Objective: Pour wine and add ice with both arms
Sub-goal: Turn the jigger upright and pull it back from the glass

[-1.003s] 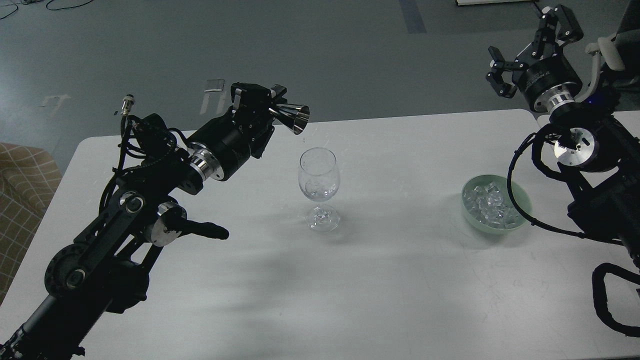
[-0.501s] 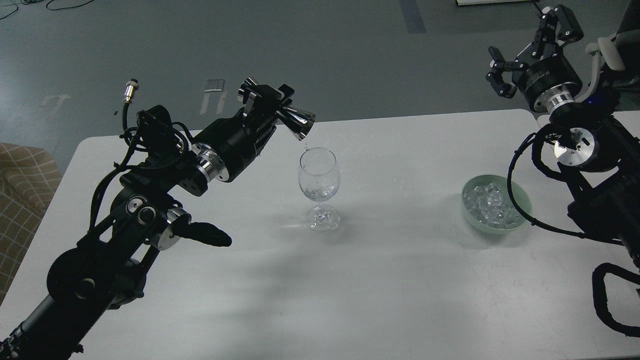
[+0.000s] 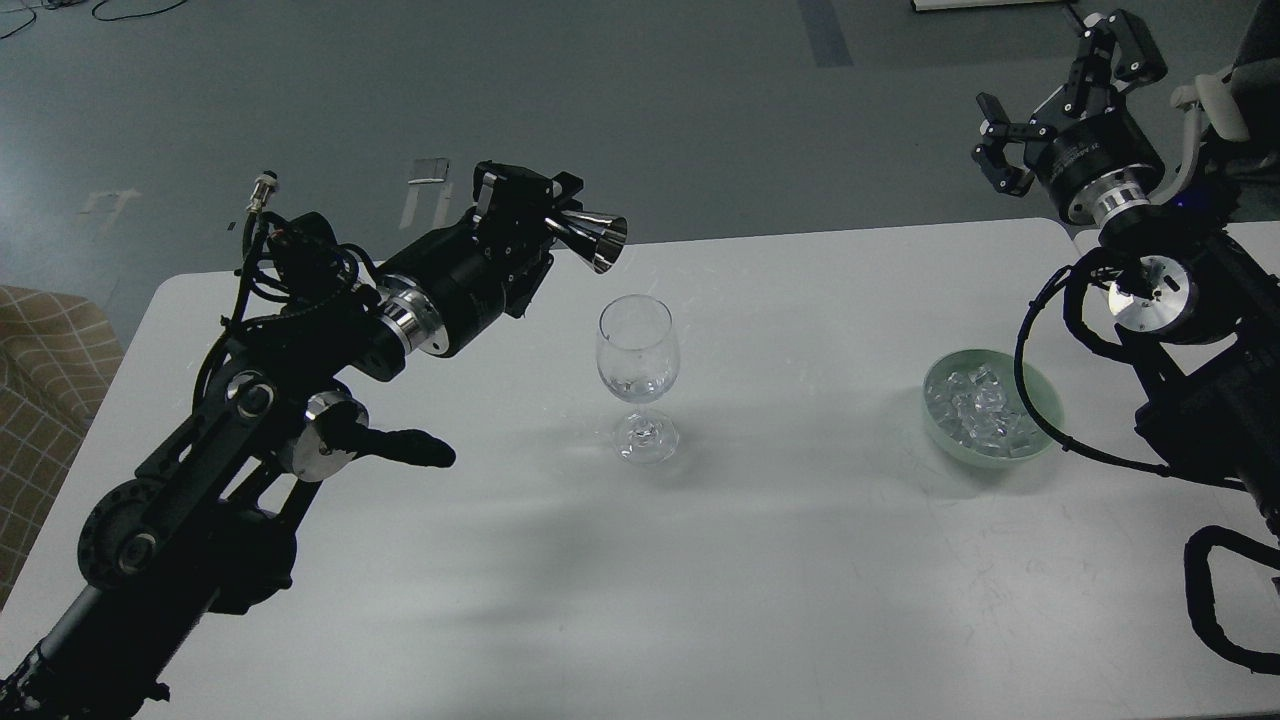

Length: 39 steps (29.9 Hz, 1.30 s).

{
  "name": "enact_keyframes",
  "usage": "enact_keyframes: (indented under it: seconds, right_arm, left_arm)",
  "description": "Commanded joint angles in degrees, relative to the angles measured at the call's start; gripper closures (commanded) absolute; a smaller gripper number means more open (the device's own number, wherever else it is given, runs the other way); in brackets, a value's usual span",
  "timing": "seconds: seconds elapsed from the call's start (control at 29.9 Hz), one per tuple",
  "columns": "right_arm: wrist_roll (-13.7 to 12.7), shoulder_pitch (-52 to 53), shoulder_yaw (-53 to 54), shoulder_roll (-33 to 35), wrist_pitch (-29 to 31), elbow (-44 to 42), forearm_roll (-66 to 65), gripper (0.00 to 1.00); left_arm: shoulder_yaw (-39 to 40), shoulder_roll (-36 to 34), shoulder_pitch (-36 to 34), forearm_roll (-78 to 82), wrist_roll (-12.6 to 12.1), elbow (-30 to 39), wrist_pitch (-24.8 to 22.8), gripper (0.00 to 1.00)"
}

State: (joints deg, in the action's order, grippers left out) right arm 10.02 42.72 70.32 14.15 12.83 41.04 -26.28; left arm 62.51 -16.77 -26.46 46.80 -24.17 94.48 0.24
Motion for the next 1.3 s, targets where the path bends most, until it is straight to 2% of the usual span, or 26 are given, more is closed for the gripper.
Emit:
enact_keyframes:
  seconds: [0.0, 0.13, 0.27, 0.43, 0.5, 0.57, 0.67, 0.84, 1.07, 1.27]
  right_arm:
    - [0.00, 0.00, 0.00, 0.00, 0.00, 0.00, 0.00, 0.00]
    - [0.00, 0.00, -0.09, -0.09, 0.00, 0.00, 0.00, 0.00]
    - [-0.09, 0.00, -0.09, -0.09, -0.09, 0.00, 0.00, 0.00]
    - [-0.09, 0.00, -0.18, -0.09, -0.09, 0.00, -0.08, 0.00]
    - [-0.09, 0.00, -0.18, -0.09, -0.09, 0.00, -0.08, 0.00]
    - [-0.09, 0.00, -0.27, -0.09, -0.26, 0.00, -0.08, 0.00]
    - [-0.09, 0.00, -0.27, -0.26, -0.53, 0.00, -0.08, 0.00]
    - [-0.09, 0.00, -0.44, -0.44, -0.70, 0.00, -0.08, 0.00]
    - [-0.18, 0.00, -0.44, -0.09, -0.70, -0.08, -0.08, 0.00]
    - [-0.62, 0.00, -0.44, -0.09, -0.70, -0.08, -0.08, 0.00]
  left_arm:
    - [4.37, -0.01, 0.01, -9.87, -2.63, -0.09, 3.44, 0.90]
    - [8.49, -0.36, 0.01, -19.26, -3.83, -0.09, 7.92, 0.90]
    - [13.15, -0.01, -0.08, -28.67, -3.83, -0.18, 13.80, 0.90]
    - [18.17, 0.51, -0.08, -36.33, -3.51, -0.26, 18.21, 0.89]
    - [21.15, 1.83, -0.08, -38.97, -2.03, -0.44, 20.84, 0.89]
    - [25.28, 2.62, 0.01, -41.69, 1.57, -0.79, 24.96, 0.89]
    - [27.49, 3.41, 0.80, -45.03, 4.83, -0.88, 27.53, 0.89]
    - [30.04, 3.85, 5.36, -49.69, 9.40, -0.88, 27.76, 0.88]
    - [31.80, 7.01, 11.43, -51.28, 12.22, -0.88, 27.27, 0.87]
    - [31.89, 10.35, 17.23, -51.19, 13.80, -1.23, 20.59, 0.86]
